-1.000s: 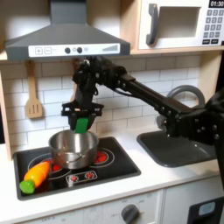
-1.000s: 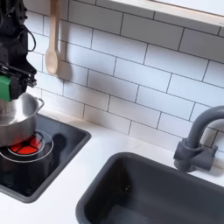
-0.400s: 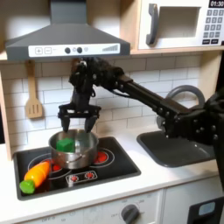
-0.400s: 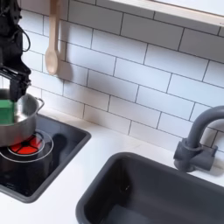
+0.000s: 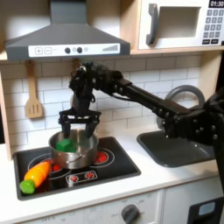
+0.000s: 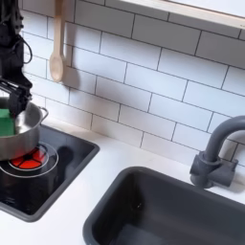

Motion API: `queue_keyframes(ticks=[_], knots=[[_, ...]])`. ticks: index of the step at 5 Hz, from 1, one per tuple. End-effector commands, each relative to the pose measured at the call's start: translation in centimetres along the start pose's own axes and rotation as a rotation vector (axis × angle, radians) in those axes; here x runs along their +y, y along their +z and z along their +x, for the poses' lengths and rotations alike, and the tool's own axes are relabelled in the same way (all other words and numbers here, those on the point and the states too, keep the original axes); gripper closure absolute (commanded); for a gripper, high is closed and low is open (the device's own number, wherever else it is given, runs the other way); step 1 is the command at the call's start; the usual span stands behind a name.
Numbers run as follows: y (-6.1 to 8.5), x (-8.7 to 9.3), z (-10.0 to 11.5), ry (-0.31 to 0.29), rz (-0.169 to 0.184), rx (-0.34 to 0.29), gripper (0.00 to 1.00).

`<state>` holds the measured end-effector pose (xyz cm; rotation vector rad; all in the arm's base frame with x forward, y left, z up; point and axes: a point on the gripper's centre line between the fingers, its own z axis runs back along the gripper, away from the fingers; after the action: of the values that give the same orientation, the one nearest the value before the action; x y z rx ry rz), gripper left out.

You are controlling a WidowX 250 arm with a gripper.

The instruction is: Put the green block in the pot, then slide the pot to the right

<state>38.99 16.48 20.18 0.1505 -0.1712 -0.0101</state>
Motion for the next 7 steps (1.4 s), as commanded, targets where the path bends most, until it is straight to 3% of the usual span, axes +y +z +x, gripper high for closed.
queue_keyframes(ticks=[1, 4, 6, 7], knots=[[-1.1, -0.5, -0.5, -0.013, -0.01, 0.039, 0.0], [-1.6, -2.2, -0.7, -0.061, -0.026, 0.048, 0.0], [-3.1, -4.0, -1.5, -0.093, -0.058, 0.094, 0.0], [-2.3, -4.6, -1.8, -0.098, -0.06, 0.081, 0.0]])
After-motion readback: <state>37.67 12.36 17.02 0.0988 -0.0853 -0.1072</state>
